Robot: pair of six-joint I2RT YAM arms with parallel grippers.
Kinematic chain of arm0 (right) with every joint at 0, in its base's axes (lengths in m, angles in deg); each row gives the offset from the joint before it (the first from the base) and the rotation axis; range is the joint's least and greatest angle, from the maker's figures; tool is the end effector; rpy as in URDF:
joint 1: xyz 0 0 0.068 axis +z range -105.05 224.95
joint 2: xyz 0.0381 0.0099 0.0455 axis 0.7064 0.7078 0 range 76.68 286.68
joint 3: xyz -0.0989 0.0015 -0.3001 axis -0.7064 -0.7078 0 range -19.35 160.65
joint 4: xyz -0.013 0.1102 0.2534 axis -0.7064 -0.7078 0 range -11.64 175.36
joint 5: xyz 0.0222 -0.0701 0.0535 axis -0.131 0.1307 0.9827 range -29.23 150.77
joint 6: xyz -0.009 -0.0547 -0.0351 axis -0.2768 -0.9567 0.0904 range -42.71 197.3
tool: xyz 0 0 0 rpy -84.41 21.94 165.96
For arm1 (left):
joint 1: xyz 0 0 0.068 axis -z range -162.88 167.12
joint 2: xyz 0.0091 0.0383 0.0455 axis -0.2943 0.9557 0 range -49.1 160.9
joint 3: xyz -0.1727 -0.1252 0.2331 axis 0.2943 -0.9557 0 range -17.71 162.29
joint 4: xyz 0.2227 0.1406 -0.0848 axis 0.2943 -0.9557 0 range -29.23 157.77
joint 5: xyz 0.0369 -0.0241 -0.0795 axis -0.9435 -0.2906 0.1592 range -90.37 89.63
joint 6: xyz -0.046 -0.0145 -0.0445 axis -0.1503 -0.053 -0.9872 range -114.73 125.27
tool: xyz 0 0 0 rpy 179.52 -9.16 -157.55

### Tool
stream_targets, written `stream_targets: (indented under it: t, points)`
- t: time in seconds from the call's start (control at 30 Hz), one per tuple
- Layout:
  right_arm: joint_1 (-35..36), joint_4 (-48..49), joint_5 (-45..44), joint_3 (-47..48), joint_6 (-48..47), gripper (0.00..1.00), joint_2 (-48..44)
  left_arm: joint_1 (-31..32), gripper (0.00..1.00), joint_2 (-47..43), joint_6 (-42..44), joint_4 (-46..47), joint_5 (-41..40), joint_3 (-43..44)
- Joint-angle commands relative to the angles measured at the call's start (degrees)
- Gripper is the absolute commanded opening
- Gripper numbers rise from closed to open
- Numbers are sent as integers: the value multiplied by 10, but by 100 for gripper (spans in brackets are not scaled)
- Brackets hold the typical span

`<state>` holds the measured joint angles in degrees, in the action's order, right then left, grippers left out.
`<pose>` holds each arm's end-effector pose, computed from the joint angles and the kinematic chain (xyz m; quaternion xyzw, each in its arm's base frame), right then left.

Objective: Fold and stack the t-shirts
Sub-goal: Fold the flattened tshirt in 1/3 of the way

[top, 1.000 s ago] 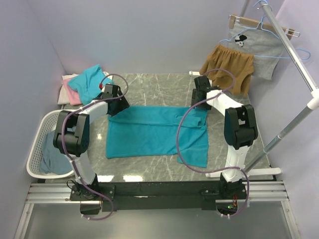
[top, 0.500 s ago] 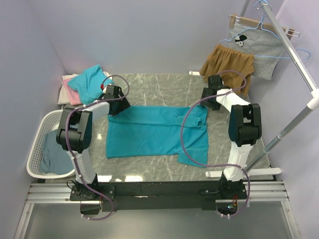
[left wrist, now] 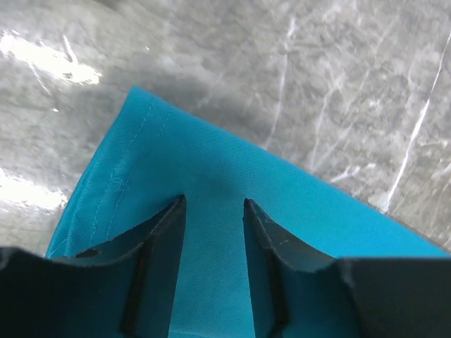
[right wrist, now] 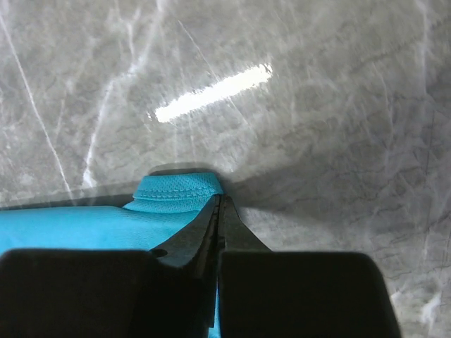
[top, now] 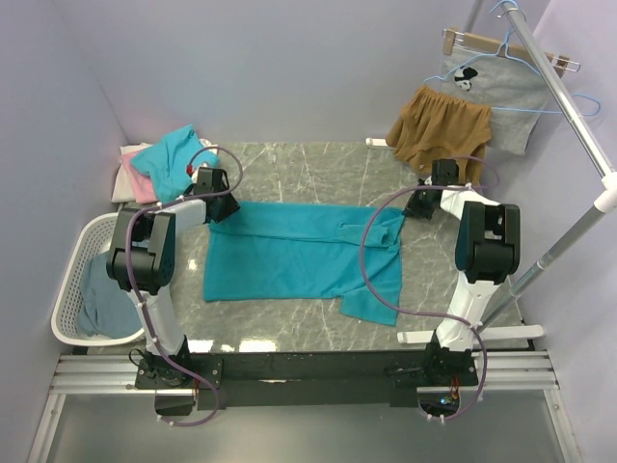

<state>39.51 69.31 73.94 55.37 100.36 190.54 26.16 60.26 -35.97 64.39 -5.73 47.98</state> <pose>0.4552 -0.0315 0.1752 0.2001 0.9272 0.1537 0.2769 0.4333 -0.0640 0.1757 -0.2742 0.8884 -0.1160 0.3495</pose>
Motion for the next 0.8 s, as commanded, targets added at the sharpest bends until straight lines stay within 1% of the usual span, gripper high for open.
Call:
stream_targets:
  t: [0.0,0.1,0.2,0.23,0.27,0.3,0.33,0.4,0.43,0.47,0.53,0.77]
  points:
    - [-3,56,-9,-26,18,0,-58,-14,43,7,-2,-16,-27,-18]
    - [-8,80,-34,-42,27,0,-80,-29,41,-8,-10,-32,-46,-31]
    - [-13,108,-32,-62,37,0,-100,-45,41,-25,-20,-30,-48,-62]
    - [-13,123,-29,-64,41,0,-103,-47,41,-29,-21,-32,-60,-65]
    - [-14,132,-25,-69,41,3,-107,-49,42,-32,-20,-33,-61,-65]
    - [-14,139,-8,-66,40,13,-107,-49,43,-35,-16,-32,-61,-65]
    - [-13,132,0,-61,31,18,-105,-49,43,-37,-14,-30,-60,-65]
    - [-12,129,-8,-61,32,23,-113,-49,46,-46,-17,-13,-49,-70]
    - [-12,128,-10,-67,36,34,-119,-49,48,-49,-17,-8,-47,-71]
    - [-12,119,-17,-69,33,54,-128,-49,49,-49,-17,-5,-37,-70]
    - [-10,72,-17,-63,26,55,-126,-48,50,-49,-14,-6,-32,-65]
    - [19,-8,12,-99,-5,55,-137,-45,53,-54,-14,-2,-17,-60]
